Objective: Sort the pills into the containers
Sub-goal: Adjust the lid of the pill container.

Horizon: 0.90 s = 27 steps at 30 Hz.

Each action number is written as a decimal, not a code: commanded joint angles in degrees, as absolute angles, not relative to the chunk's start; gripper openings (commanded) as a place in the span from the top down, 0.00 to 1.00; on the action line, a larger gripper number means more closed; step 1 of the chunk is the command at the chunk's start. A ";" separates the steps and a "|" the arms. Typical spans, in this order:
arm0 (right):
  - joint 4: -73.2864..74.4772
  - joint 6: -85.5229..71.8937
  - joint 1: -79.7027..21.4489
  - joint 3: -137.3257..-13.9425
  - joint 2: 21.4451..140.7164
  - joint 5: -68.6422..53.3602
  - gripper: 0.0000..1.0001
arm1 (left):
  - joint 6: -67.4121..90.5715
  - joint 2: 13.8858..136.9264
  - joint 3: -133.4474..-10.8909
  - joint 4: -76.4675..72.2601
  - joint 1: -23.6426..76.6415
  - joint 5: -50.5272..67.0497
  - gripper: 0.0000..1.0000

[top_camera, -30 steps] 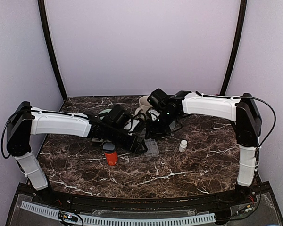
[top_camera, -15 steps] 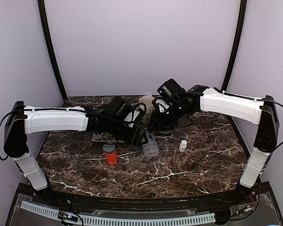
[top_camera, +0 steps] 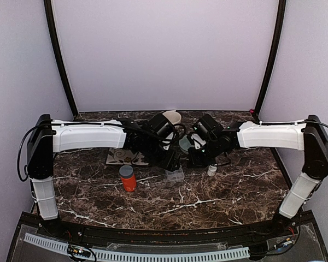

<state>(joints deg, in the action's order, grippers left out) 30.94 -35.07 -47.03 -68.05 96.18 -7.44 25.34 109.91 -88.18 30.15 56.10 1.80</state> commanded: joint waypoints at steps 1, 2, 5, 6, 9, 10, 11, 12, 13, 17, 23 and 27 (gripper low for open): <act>23.84 -35.08 -46.07 -66.50 96.40 -8.56 1.00 | 26.50 110.30 -91.01 35.29 56.43 -1.50 0.28; 23.21 -35.07 -45.99 -66.41 96.71 -8.99 1.00 | 26.72 110.57 -91.21 35.52 56.43 -1.86 0.28; 21.03 -35.43 -45.60 -65.08 97.60 -10.74 1.00 | 27.42 111.18 -91.62 35.79 56.43 -2.40 0.28; 20.22 -35.62 -45.43 -64.47 97.90 -11.36 1.00 | 27.68 111.51 -91.92 35.92 56.47 -2.56 0.27; 18.24 -36.18 -45.18 -63.99 99.00 -13.02 1.00 | 28.16 112.37 -92.93 36.32 56.49 -2.82 0.27; 17.85 -36.39 -45.13 -63.85 99.23 -13.24 1.00 | 28.28 112.55 -93.21 36.24 56.51 -2.81 0.27; 17.22 -36.51 -45.13 -63.62 99.37 -13.36 1.00 | 28.36 112.70 -93.51 36.27 56.58 -2.79 0.27; 16.65 -36.74 -45.09 -63.16 99.51 -13.53 1.00 | 28.46 112.82 -93.75 36.27 56.60 -2.88 0.27; 15.92 -37.00 -45.02 -62.75 99.49 -13.69 1.00 | 28.55 112.97 -93.97 36.34 56.68 -2.90 0.27; 13.28 -37.77 -44.62 -61.47 99.95 -15.20 1.00 | 28.91 114.24 -95.61 37.54 56.77 -3.52 0.27; 9.22 -38.79 -44.13 -59.50 100.78 -17.98 1.00 | 29.98 115.93 -97.49 39.09 56.95 -4.78 0.27; 6.86 -39.23 -43.58 -58.48 101.54 -19.76 1.00 | 30.72 117.18 -99.01 40.34 56.95 -5.70 0.28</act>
<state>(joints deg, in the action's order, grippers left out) 11.57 -38.26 -44.31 -59.72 100.53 -17.02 29.45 116.79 -96.44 37.30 56.55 -3.95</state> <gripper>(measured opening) 0.003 0.727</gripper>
